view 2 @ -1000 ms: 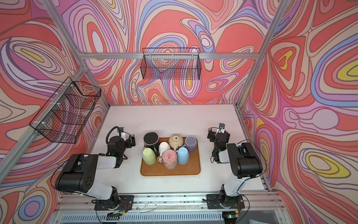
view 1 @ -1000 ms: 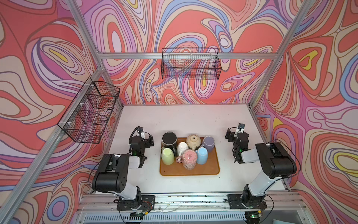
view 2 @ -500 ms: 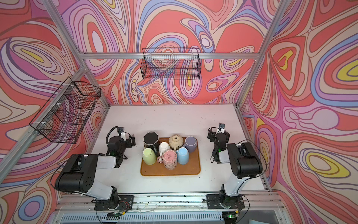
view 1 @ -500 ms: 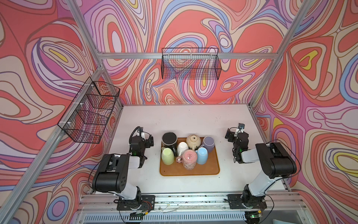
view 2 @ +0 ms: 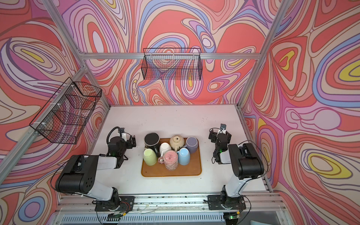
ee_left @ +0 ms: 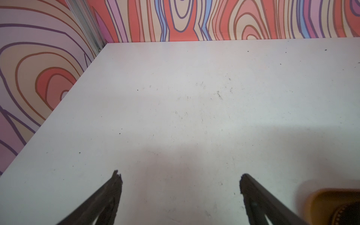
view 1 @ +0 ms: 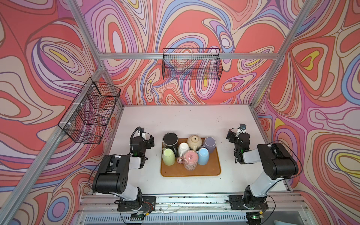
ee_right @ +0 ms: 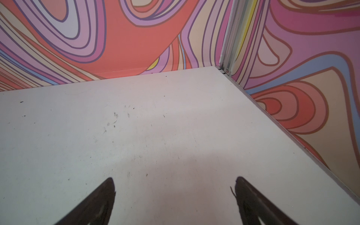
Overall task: Turn the mug right side up
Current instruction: Pick up the mug from the tray.
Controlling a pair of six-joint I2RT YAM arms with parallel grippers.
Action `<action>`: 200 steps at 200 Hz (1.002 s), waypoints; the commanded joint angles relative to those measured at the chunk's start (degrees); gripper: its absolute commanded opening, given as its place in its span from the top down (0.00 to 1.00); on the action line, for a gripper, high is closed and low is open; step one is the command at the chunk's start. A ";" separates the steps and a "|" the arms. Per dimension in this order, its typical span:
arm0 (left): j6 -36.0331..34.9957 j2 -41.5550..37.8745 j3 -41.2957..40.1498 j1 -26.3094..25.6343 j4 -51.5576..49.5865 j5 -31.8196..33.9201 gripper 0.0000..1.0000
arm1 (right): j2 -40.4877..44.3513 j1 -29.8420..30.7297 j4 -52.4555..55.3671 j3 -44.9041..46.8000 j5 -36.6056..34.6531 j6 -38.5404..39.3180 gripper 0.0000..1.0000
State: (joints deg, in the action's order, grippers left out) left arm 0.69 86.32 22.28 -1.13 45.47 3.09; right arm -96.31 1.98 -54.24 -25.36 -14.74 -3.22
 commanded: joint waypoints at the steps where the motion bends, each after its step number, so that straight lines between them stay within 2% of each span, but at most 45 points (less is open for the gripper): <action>1: -0.01 -6.37 4.17 0.16 -10.08 0.78 0.04 | 8.00 0.30 12.34 -4.19 -2.88 -0.55 0.02; 22: 2.13 -13.22 6.70 0.16 -18.27 1.35 0.05 | 13.80 0.31 24.66 -8.79 -2.75 -2.85 0.05; 50: 7.96 -19.78 17.93 -0.83 -35.88 -0.77 0.11 | 18.76 0.35 40.20 -15.20 2.21 -8.28 0.10; 68: 9.07 -21.59 24.08 -4.15 -47.11 1.36 0.12 | 21.01 0.76 48.55 -18.99 6.38 -10.67 0.12; 77: 8.86 -22.16 26.96 -6.72 -51.73 3.59 0.11 | 22.17 1.29 52.16 -20.71 8.31 -10.88 0.13; 92: 8.68 -23.05 30.99 -10.97 -58.32 7.27 0.01 | 24.08 3.21 57.58 -23.49 10.53 -10.93 0.14; 100: 9.32 -23.54 32.64 -13.13 -61.74 9.10 0.00 | 24.81 4.46 60.14 -24.73 11.69 -10.83 0.14; 116: 12.19 -25.19 34.83 -15.47 -67.77 11.20 0.00 | 25.82 8.80 65.80 -28.16 12.51 -10.32 0.16; 133: 15.33 -27.68 35.72 -16.45 -72.92 11.33 0.00 | 25.40 13.81 71.21 -31.64 13.22 -10.86 0.25; 150: 18.00 -30.60 35.42 -16.72 -77.20 12.12 0.00 | 24.35 18.79 76.25 -34.77 12.90 -12.48 0.28; 179: 20.85 -34.68 35.50 -16.76 -84.35 15.78 0.00 | 22.54 30.22 80.52 -38.37 8.73 -14.92 0.30; 200: 23.05 -36.74 36.69 -16.69 -88.27 16.53 0.00 | 17.57 38.52 83.72 -42.53 4.70 -17.37 0.32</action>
State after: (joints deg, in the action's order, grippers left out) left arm 19.20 51.59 56.66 -17.65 -33.23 16.53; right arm -74.22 33.63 22.22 -64.38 -5.54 -17.21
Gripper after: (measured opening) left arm 0.999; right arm 0.683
